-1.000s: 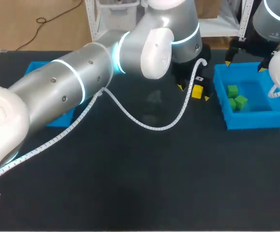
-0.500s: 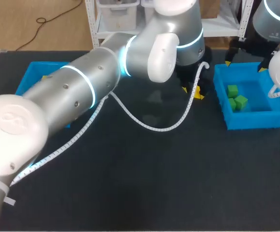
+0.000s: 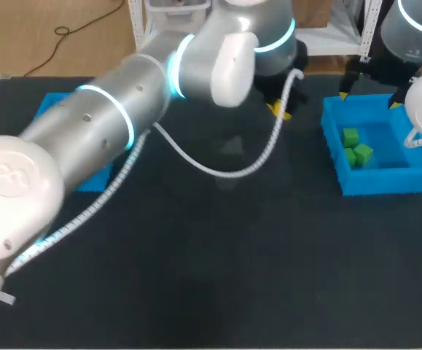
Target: Put the green cubes in the right bin and the yellow cubes in the left bin.
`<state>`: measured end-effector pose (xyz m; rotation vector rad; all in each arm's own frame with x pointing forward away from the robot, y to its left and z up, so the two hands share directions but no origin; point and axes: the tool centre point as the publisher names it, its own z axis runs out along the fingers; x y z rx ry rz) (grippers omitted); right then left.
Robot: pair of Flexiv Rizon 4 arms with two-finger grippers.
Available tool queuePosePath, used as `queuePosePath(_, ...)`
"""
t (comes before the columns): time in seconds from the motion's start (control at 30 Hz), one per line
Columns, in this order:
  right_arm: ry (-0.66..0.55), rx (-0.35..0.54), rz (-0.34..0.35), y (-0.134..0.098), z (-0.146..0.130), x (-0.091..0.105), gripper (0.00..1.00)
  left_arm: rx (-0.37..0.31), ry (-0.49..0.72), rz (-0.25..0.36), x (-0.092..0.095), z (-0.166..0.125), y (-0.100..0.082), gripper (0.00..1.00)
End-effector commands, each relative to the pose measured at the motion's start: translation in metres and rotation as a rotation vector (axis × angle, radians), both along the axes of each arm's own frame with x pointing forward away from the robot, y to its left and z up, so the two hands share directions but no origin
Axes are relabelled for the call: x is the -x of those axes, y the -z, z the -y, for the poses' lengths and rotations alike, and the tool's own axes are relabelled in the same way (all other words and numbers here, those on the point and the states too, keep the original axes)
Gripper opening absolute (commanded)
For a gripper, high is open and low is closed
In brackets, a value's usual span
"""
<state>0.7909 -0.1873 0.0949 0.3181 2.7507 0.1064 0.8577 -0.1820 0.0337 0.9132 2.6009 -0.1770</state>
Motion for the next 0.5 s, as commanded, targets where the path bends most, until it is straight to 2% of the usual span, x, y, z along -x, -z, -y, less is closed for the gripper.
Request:
queuePosePath(0.03, 0.003, 0.002, 0.007, 0.0, 0.0, 0.003, 1.0, 0.057, -0.088, 0.137, 0.028, -0.097, -0.049, 0.0)
queuePosePath(0.17, 0.003, 0.002, 0.007, 0.0, 0.0, 0.003, 1.0, 0.052, -0.237, 0.215, 0.023, -0.185, -0.077, 0.0)
queuePosePath(0.3, 0.003, 0.002, 0.007, 0.0, 0.0, 0.003, 1.0, 0.03, -0.399, 0.272, 0.028, -0.274, -0.093, 0.0)
queuePosePath(0.4, 0.003, 0.002, 0.007, 0.0, 0.0, 0.003, 1.0, -0.007, -0.49, 0.287, 0.039, -0.329, -0.09, 0.0)
queuePosePath(0.5, 0.003, 0.002, 0.007, 0.0, 0.0, 0.003, 1.0, -0.039, -0.581, 0.262, 0.049, -0.375, -0.076, 0.0)
